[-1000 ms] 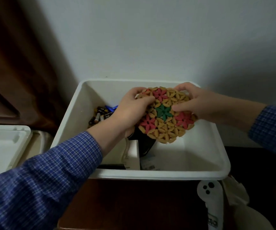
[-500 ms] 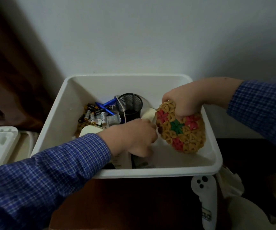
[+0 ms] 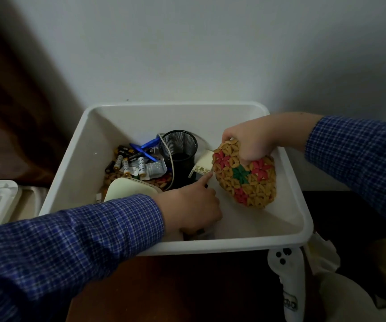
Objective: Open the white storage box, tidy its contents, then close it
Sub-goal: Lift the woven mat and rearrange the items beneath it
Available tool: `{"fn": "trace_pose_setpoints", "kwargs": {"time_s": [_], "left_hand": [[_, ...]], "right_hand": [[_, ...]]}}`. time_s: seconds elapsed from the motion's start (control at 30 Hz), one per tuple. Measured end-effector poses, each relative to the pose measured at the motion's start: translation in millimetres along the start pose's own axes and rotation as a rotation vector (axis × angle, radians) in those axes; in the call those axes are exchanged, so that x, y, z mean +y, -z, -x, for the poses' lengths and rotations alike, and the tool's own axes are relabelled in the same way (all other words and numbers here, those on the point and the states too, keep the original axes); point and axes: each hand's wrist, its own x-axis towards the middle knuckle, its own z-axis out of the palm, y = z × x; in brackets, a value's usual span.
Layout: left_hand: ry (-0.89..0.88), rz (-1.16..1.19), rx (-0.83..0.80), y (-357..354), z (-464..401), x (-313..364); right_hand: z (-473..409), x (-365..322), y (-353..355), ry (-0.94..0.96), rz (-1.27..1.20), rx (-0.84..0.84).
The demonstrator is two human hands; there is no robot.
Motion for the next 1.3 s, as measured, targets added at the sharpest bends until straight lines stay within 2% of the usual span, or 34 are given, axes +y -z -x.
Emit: {"fn": "trace_pose_setpoints", "kwargs": {"time_s": [0.1,0.23,0.3,0.37,0.47,0.67,0.73,0.77,0.83,0.9,0.93,0.97,1.03,1.1,1.17,1.23,1.3], "left_hand": [[-0.025,0.074,0.056,5,1,-5],[-0.057,0.450,0.210,25,17,-17],[0.010,0.683,0.315,38,39,-32],[0.129,0.803,0.407,46,72,-54],[0.319,0.960,0.356,42,125,-90],[0.609,0.786,-0.005,-4,150,-108],[0.671,0.635,-0.085,-9,145,-106],[0.704,0.540,-0.081,-9,142,-104],[0.754,0.435,0.101,1,133,-94],[0.662,0.602,0.409,17,121,-78],[0.568,0.753,0.494,27,113,-67],[0.482,0.917,0.502,37,104,-57],[0.370,1.157,0.400,50,84,-41],[0.361,1.361,0.359,51,65,-34],[0.405,1.545,0.397,48,53,-33],[0.395,1.577,0.405,42,43,-34],[0.333,1.556,0.320,35,37,-35]], "right_hand": [[-1,3,2,0.000,-0.013,0.013],[0,6,4,0.005,-0.029,0.036],[-1,9,5,0.008,-0.046,0.053],[-1,9,6,0.011,-0.063,0.066],[-2,9,4,0.002,-0.134,0.030],[1,11,-4,0.020,-0.301,-0.141],[4,11,-8,0.040,-0.308,-0.170],[6,10,-10,0.053,-0.307,-0.182],[10,10,-14,0.098,-0.312,-0.213],[17,13,-13,0.181,-0.355,-0.272],[21,17,-11,0.231,-0.388,-0.304],[26,21,-9,0.276,-0.423,-0.325],[34,28,-4,0.325,-0.465,-0.307],[39,32,-3,0.329,-0.473,-0.261],[41,33,-5,0.290,-0.474,-0.213],[40,29,-9,0.238,-0.404,-0.170],[37,21,-12,0.198,-0.270,-0.169]]}}
